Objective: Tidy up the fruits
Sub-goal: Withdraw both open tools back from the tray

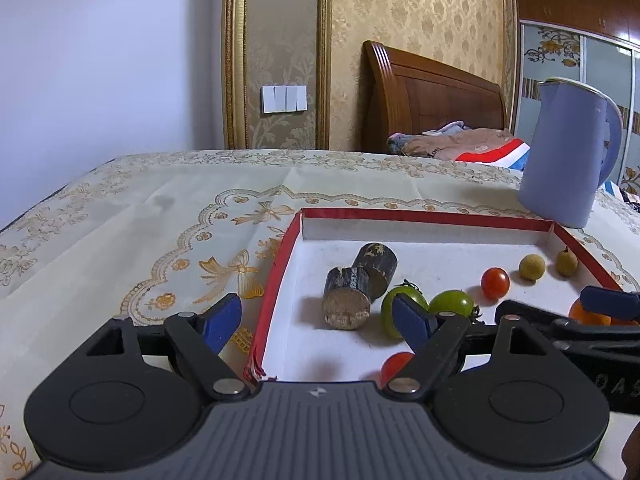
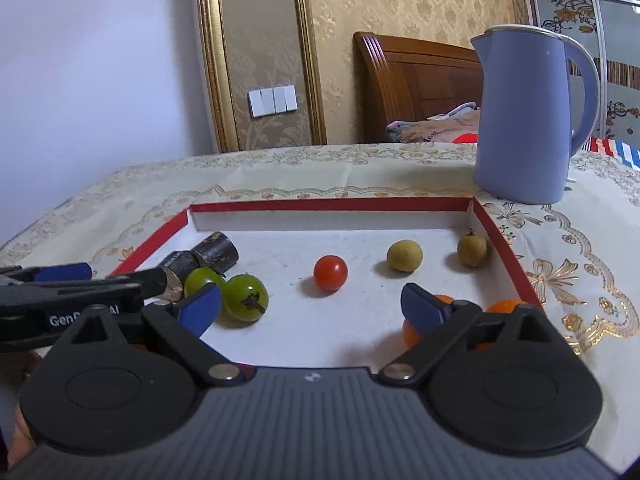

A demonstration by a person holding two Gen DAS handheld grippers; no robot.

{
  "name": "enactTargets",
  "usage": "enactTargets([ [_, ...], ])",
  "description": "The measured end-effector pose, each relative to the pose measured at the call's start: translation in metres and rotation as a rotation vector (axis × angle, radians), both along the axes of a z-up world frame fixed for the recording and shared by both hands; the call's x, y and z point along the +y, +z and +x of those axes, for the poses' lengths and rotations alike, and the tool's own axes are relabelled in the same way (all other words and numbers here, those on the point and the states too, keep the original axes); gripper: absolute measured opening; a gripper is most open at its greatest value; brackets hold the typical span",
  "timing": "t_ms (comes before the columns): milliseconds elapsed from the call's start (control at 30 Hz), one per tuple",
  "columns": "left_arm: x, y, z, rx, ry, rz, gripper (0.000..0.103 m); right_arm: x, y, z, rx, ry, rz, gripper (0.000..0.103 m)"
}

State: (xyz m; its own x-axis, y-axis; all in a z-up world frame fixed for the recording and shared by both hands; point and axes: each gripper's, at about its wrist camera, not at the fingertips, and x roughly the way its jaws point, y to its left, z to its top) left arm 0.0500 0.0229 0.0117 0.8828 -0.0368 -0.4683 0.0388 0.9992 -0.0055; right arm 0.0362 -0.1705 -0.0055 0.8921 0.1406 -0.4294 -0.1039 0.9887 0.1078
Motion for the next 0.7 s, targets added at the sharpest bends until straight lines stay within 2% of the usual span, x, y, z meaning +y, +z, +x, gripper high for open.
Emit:
enactTargets([
  [67,0.000,-0.001,-0.001,0.004,-0.002,0.003,0.083,-0.002,0.001,-0.005,-0.020,-0.021,0.003,0.103],
  [233,0.001,0.000,-0.006,0.012,-0.006,-0.008,0.083,-0.006,0.003,-0.012,-0.049,-0.035,0.011,0.103],
  [567,0.005,-0.004,-0.025,0.051,-0.041,-0.028,0.083,-0.021,-0.001,-0.036,0.013,-0.037,0.058,0.103],
  [667,0.005,-0.004,-0.036,0.033,-0.032,-0.031,0.083,-0.021,-0.003,-0.045,0.028,-0.032,0.026,0.103],
  [700,0.006,-0.005,-0.039,0.041,-0.033,-0.035,0.088,-0.020,-0.004,-0.047,0.041,-0.029,0.011,0.103],
])
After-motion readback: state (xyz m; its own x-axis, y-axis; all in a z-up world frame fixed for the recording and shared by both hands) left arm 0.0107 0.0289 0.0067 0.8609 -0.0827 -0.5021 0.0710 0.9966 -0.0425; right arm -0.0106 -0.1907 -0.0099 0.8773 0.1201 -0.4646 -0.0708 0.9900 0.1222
